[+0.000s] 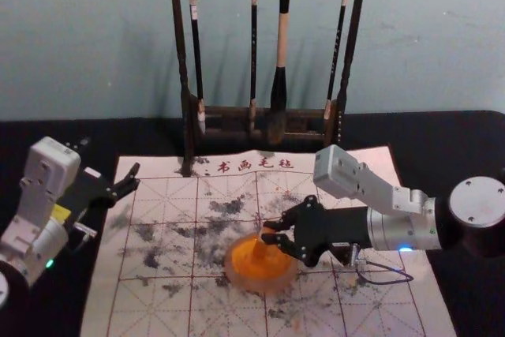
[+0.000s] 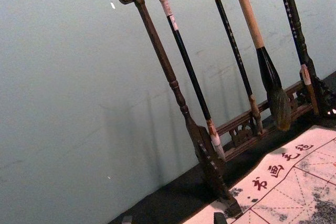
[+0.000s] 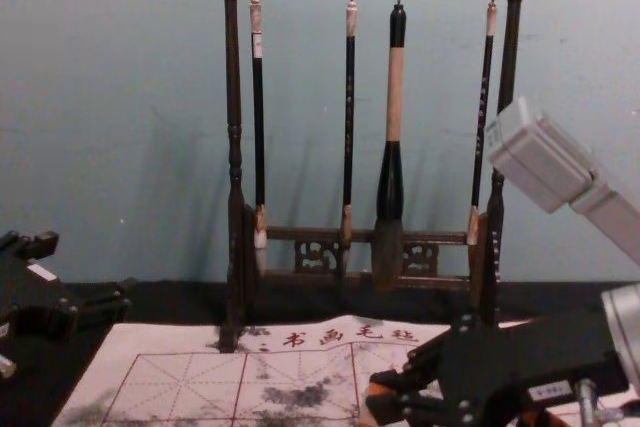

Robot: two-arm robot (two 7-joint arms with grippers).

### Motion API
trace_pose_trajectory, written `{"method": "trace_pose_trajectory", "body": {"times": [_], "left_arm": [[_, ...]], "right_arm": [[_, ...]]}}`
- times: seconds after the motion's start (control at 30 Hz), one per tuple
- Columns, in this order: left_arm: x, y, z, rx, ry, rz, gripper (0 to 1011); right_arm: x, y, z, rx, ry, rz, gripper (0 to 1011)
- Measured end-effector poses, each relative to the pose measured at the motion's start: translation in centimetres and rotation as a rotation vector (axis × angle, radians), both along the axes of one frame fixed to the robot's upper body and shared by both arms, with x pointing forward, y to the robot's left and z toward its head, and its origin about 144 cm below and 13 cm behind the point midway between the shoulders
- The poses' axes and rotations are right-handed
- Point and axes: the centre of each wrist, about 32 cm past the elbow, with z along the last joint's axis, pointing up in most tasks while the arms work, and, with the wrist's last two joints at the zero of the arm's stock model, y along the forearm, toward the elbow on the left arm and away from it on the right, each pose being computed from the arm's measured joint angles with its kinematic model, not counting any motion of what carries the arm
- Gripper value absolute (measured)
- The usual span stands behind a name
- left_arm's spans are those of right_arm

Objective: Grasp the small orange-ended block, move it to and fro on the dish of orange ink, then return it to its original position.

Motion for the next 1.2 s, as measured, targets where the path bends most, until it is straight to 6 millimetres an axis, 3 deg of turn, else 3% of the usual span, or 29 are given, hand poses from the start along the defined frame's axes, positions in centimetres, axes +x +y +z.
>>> {"method": "trace_pose_trajectory", "body": {"times": [0.3,0.7,1.2], "left_arm": [[0.0,0.0,0.0,0.000,0.000,0.000,1001],[0.0,0.0,0.0,0.000,0.000,0.000,1002],[0.0,0.0,0.0,0.000,0.000,0.000,1001]], "right_arm": [[0.0,-0.8,0.2,-0.006,-0.004,-0.017,88],[-1.6,-1.9,0.7,-0.011,-0.005,0.027,90],[-1.8,-1.0,0.4,-0.003,0.004,0.061,88]]}}
